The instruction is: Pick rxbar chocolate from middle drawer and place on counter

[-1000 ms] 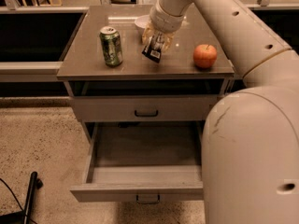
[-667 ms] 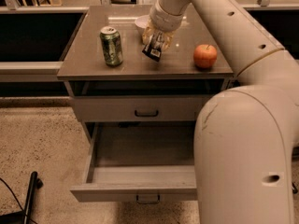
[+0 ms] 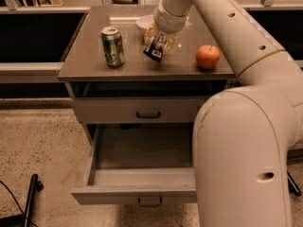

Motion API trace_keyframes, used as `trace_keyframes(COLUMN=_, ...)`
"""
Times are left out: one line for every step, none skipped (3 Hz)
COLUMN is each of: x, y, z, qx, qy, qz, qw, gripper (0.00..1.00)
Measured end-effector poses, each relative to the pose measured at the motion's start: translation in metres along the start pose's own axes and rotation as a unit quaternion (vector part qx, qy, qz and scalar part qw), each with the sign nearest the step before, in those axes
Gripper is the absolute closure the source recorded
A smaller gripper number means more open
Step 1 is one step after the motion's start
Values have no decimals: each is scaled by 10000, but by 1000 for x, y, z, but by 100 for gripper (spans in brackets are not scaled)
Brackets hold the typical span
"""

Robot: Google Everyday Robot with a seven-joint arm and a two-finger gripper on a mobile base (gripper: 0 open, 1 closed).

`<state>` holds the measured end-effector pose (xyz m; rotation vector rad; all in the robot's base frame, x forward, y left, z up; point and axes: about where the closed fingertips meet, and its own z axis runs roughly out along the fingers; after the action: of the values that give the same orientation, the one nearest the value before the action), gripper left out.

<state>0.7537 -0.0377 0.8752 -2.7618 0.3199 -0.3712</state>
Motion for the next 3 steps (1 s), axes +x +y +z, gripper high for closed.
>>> trace_keyframes(x=0, y=0, z=0, qx=0, qy=0, qz=0, qw=10000, gripper=6)
trace_keyframes(x=0, y=0, z=0, qx=0, qy=0, qz=0, qw=10000, gripper=0)
trace_keyframes(x=0, y=0, z=0, qx=0, qy=0, qz=0, qw=10000, gripper=0)
